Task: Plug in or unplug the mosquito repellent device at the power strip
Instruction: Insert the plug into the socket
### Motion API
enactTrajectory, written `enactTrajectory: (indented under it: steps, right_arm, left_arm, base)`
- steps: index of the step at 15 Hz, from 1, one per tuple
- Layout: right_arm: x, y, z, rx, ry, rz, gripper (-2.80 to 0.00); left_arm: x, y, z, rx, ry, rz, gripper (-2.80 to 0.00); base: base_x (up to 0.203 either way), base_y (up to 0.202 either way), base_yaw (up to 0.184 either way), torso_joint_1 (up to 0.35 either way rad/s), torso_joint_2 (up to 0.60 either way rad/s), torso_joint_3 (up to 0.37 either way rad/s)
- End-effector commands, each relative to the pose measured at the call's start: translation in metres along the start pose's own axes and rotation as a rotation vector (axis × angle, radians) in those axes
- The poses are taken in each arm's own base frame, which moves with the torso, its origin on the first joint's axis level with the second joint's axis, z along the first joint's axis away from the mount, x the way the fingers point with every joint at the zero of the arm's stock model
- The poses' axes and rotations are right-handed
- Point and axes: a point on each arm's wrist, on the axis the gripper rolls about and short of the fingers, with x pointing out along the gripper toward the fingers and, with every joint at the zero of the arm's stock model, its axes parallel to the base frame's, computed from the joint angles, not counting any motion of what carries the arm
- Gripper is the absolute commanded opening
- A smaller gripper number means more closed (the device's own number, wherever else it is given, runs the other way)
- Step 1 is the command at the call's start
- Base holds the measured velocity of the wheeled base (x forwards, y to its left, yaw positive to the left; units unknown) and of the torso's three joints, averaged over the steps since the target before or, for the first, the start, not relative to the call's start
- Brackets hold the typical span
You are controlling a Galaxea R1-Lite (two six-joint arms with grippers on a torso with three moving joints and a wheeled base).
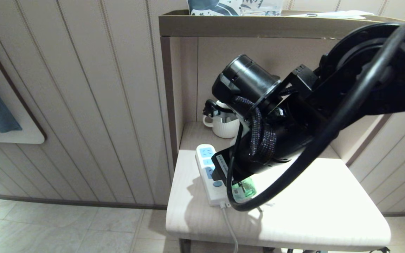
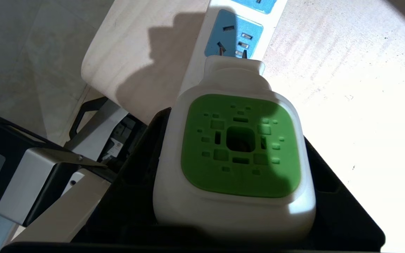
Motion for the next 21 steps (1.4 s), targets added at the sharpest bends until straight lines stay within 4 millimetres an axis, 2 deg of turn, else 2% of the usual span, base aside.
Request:
enactTrajectory:
  steps: [1,11,17,21]
  right_arm:
    - [-0.003,0.003,-0.002,-0.01,0.002,0.006,-2.8]
    - [-0.002,0.009,-0.006,-0.036,0.016,0.002,-2.8]
    - [0.007,0.008,-0.007,-0.037,0.035,-0.027,-2.8]
    - [0.027,0.01,-0.007,-0.042,0.079,-0.044,-2.8]
  left_arm:
    - [0.0,0.0,0.0,0.0,-0.002,0.0,-2.8]
    - [0.0,0.0,0.0,0.0,-0.001,-0.001,-2.8]
    - [0.0,0.0,0.0,0.0,0.001,-0.001,-2.8]
    - [0.0,0.0,0.0,0.0,0.001,-0.001,-2.8]
  base:
    - [0.0,0.0,0.0,0.0,0.0,0.0]
    - [0.0,0.0,0.0,0.006,-0.01,-0.007]
    - [0.0,0.0,0.0,0.187,-0.43,-0.237]
    - [0.0,0.0,0.0,0.241,-0.53,-0.288]
